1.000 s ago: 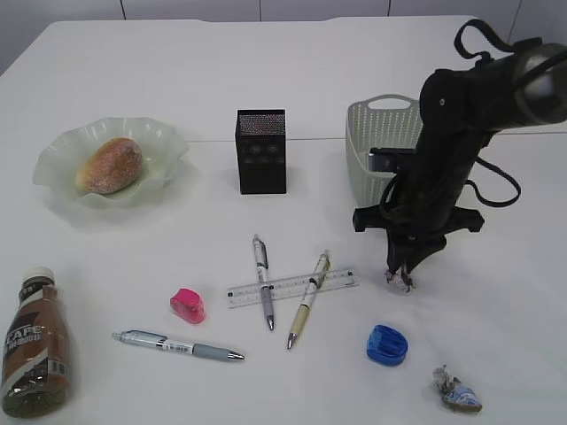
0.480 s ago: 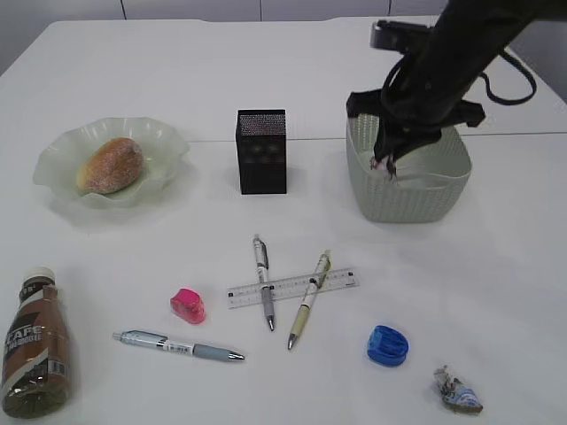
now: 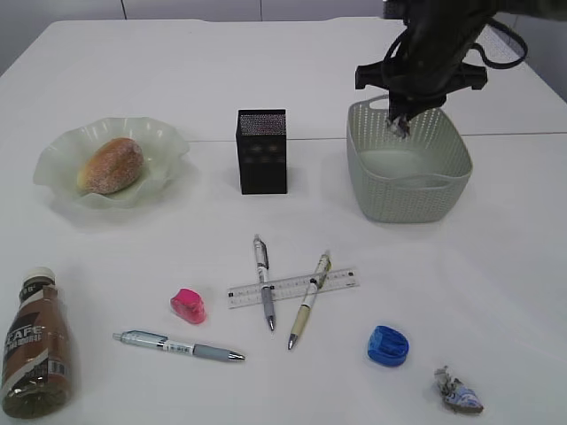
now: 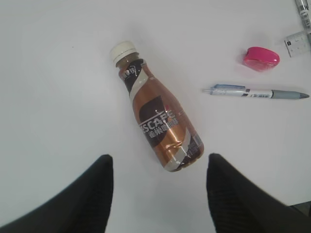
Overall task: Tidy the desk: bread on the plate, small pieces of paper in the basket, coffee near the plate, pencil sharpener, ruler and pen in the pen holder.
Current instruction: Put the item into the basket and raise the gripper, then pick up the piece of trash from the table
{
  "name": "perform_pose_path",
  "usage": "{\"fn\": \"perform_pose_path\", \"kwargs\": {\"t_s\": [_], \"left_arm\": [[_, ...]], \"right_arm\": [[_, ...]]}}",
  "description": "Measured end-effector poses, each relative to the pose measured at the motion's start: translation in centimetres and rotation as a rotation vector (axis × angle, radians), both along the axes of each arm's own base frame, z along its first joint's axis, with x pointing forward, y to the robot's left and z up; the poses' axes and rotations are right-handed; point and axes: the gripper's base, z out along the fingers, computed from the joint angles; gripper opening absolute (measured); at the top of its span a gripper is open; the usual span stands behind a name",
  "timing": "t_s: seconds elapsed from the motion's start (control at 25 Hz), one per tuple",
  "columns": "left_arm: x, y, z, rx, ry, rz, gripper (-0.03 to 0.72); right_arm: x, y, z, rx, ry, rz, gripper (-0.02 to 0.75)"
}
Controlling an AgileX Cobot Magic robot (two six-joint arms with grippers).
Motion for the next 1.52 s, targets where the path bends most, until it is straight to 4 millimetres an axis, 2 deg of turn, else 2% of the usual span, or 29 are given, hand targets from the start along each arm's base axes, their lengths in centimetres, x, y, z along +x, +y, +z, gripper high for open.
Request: {"fn": "perform_pose_path", "kwargs": {"t_s": [0.08, 0.24, 0.28, 0.36, 0.64, 0.88, 0.96, 1.08, 1.36, 1.52], "left_arm": [[0.0, 0.0, 0.0, 0.0, 0.001, 0.0, 0.442], [0.0, 0.0, 0.0, 0.0, 0.002, 0.0, 0.442], [0.0, 0.0, 0.0, 0.0, 0.002, 0.0, 0.442], [0.0, 0.0, 0.0, 0.0, 0.003, 0.0, 0.442], [0.0, 0.0, 0.0, 0.0, 0.003, 0.0, 0.442], [0.0, 0.1, 0.0, 0.017, 0.001, -0.002, 0.442], [0.0, 0.2, 0.0, 0.026, 0.0, -0.003, 0.442], [0.0, 0.2, 0.0, 0.028, 0.0, -0.003, 0.442], [0.0, 0.2, 0.0, 0.028, 0.0, -0.003, 0.442], [0.0, 0.2, 0.0, 0.028, 0.0, -0.003, 0.44]], "right_arm": [[0.2, 0.0, -0.5, -0.003, 0.008, 0.0, 0.241], [0.3, 0.0, -0.5, -0.009, 0.004, 0.001, 0.495], [0.3, 0.0, -0.5, -0.01, 0.003, 0.001, 0.541], [0.1, -0.1, -0.6, -0.014, 0.029, -0.003, 0.577], [-2.4, -0.3, -1.2, -0.088, 0.302, 0.061, 0.559], [-4.3, 0.0, 2.5, -0.041, 0.267, 0.126, 0.515], [-5.3, -0.2, 2.9, -0.041, 0.277, 0.139, 0.51], [-7.6, -0.8, 2.6, -0.051, 0.326, 0.149, 0.509], [-14.6, -1.4, 1.7, -0.045, 0.43, 0.185, 0.509], [-18.0, -0.9, -0.1, -0.046, 0.495, 0.238, 0.507]]}}
